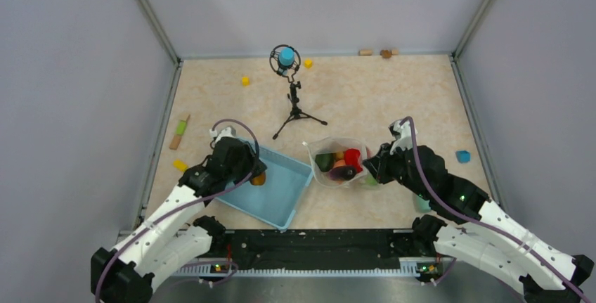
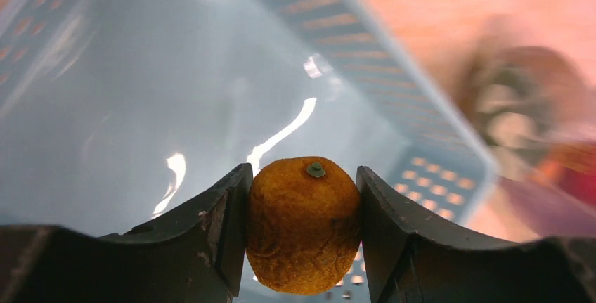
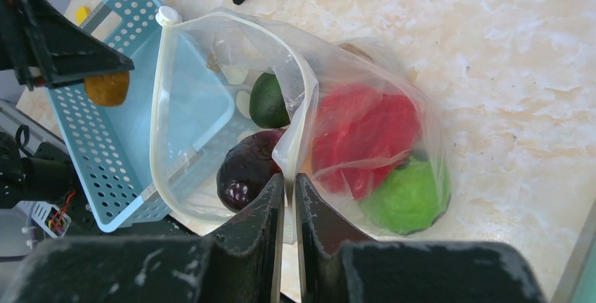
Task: Place the food in the zip-top bag and seal the zipper
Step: Pick up the fake fruit from the bin, then place the fake fruit in the zipper food storage bag.
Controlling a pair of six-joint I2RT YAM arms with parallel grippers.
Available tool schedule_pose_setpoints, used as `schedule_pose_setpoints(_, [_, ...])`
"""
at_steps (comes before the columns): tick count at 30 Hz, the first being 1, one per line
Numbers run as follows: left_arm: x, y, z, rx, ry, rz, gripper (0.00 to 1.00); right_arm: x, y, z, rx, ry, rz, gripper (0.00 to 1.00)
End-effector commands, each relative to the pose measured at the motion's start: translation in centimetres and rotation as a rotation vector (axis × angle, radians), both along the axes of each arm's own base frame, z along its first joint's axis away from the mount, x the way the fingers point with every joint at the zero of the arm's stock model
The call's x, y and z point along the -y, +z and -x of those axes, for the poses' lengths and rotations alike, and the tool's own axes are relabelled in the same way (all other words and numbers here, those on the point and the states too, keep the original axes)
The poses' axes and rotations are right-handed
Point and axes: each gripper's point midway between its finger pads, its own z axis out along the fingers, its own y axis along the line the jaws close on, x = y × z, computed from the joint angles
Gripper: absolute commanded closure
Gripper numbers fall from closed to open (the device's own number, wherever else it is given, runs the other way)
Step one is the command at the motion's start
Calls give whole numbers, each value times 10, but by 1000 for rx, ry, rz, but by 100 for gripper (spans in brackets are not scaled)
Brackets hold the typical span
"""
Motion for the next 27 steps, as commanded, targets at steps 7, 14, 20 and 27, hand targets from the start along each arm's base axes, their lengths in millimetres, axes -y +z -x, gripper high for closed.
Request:
schedule_pose_setpoints(7, [101,178,-21,595,-400,472,83,-3,11,-6,38,-4,-30,89])
schedule_pose_setpoints(14, [170,205,-11,675,-611,397,83,-3,12,-5,41,-3,-35,89])
schedule_pose_setpoints(20, [210,198,-14,693,-698,321,81,-3,14,-4,44,4,-40,89])
schedule_pose_setpoints(27, [230,171,-33,629,-697,207,77,-3,14,-3,44,8,-41,89])
